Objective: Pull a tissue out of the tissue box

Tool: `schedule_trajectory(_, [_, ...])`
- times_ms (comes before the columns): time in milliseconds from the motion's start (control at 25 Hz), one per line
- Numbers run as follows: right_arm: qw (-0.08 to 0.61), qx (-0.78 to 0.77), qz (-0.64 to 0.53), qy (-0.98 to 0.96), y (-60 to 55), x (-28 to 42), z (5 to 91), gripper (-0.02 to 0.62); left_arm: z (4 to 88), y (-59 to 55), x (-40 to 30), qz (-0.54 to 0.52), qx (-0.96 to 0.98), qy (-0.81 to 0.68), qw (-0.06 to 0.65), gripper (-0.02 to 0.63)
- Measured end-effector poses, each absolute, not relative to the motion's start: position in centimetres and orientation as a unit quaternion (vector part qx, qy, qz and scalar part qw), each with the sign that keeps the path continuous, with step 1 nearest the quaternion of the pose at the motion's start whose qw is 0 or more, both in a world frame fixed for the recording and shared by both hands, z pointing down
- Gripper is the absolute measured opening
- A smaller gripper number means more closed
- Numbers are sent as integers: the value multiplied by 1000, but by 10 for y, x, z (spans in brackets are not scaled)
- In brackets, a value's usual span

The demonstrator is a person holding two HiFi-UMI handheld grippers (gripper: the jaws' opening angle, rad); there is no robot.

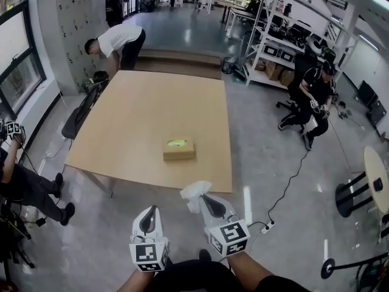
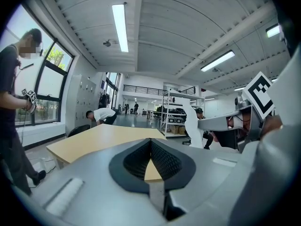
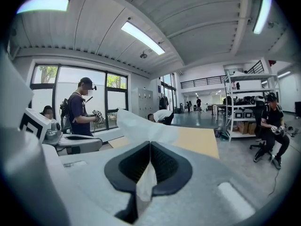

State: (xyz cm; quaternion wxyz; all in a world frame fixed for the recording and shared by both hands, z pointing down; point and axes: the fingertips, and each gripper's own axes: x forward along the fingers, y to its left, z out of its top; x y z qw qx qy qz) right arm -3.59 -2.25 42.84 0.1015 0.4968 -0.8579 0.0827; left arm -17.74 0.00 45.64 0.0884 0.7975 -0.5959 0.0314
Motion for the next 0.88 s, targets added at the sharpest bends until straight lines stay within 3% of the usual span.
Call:
schedule_trajectory(480, [112,472,106,-868,31,66,456,-2,462,32,-60,27,794,-600,93,18])
schedule_trajectory(880, [136,483,130,-855,48,109,492,-5,499,49,-33,54,774,-619,122,18])
